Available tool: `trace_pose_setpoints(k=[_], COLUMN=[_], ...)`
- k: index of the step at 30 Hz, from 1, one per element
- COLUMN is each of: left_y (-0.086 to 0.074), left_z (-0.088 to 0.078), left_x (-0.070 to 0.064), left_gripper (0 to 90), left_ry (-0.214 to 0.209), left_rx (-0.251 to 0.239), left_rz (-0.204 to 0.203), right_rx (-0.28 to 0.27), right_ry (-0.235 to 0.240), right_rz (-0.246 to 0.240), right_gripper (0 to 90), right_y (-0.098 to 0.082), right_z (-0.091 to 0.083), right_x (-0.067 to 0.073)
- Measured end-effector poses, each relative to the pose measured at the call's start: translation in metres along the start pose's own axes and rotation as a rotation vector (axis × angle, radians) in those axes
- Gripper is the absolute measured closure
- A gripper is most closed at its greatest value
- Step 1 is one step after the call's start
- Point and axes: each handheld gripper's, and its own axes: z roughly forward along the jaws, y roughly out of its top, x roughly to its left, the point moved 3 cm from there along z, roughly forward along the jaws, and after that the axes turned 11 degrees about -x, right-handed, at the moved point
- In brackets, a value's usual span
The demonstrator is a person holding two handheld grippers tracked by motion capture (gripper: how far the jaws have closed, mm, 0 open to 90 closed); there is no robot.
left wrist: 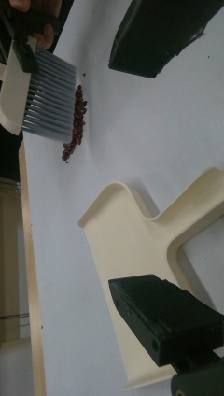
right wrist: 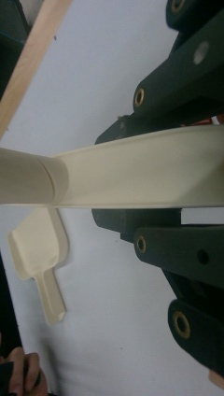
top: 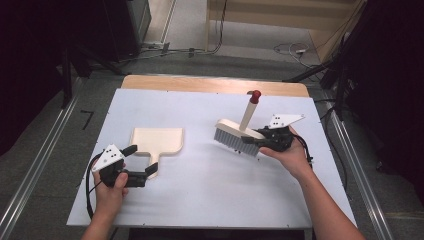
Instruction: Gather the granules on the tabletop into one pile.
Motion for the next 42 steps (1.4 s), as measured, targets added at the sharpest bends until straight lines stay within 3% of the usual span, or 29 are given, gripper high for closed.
trace_pose_setpoints(k=[5,10,16,20,24,30,42], left_y=[0.000,0.000,0.000,-0.001,-0.001,-0.001,-0.001], left_z=[0.001,0.000,-0.002,-0.003,-0.002,-0.001,0.000], left_x=[0.000,0.001,0.002,0.002,0.002,0.001,-0.001], left_gripper=[0.0,0.0,0.0,0.0,0.0,0.0,0.0], left_ry=[-0.001,0.003,0.005,0.004,0.005,0.001,-0.003], left_rx=[0.000,0.001,0.002,0.006,0.005,0.004,0.007], left_rz=[0.000,0.003,0.004,0.008,0.006,0.005,0.011], right_rx=[-0.049,-0.042,0.015,0.037,0.040,0.053,0.066], right_ry=[-0.061,-0.162,-0.225,-0.282,-0.284,-0.216,-0.146], right_rz=[0.000,-0.037,-0.058,-0.083,-0.088,-0.096,-0.112], right_gripper=[65.9,65.9,65.9,65.9,65.9,66.0,66.0], right_y=[0.018,0.030,0.018,0.004,-0.005,-0.010,-0.014], right_z=[-0.006,-0.001,0.016,0.023,0.026,0.028,0.019], right_x=[-0.016,-0.041,-0.063,-0.070,-0.071,-0.059,-0.041])
